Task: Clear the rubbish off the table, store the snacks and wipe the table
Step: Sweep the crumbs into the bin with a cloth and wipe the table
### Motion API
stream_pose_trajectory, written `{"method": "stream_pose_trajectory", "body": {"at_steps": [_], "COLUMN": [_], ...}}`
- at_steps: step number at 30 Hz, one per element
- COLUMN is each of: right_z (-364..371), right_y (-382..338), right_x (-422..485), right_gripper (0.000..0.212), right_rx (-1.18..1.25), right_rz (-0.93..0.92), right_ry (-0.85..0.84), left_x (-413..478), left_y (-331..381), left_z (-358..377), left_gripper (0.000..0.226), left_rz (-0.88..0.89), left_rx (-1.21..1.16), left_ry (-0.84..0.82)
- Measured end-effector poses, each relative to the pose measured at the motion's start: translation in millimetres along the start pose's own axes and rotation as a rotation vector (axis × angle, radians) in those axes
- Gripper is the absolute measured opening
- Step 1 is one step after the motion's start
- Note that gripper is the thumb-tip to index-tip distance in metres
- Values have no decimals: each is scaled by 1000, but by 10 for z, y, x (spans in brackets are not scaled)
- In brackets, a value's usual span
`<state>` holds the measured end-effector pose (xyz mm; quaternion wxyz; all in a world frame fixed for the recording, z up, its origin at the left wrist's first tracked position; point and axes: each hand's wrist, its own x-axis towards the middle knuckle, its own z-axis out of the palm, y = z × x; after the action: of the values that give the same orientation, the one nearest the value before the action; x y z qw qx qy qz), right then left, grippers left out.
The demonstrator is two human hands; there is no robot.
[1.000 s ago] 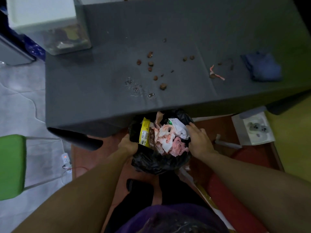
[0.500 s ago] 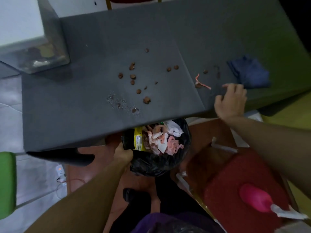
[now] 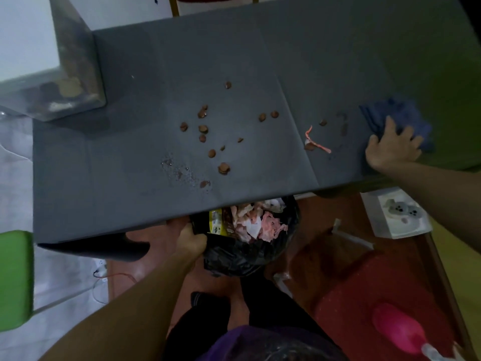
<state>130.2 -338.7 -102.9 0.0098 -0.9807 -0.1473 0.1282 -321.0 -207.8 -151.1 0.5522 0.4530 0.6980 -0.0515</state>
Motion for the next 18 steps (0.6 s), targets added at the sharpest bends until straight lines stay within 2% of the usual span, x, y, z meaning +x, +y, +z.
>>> {"method": "stream_pose_trajectory", "body": {"at_steps": [7,13,18], "right_z": [-91,-72,-17], "right_y": [61,-88,-339], "right_x": [188,92,-36], "right_gripper": [49,32,35], "right_rx": [-38,65,108], "right_rz": [-71,-63,-122], "right_ry": [-3,59,69], "left_x": [-104,-25,-39], "left_y": [88,101,150], "left_z": [122,85,39], "left_gripper": [37,43,42], "left_rz": [3,5,24], "left_rx": [-36,-18,-46], "left_ry": [37,-16,-18]}}
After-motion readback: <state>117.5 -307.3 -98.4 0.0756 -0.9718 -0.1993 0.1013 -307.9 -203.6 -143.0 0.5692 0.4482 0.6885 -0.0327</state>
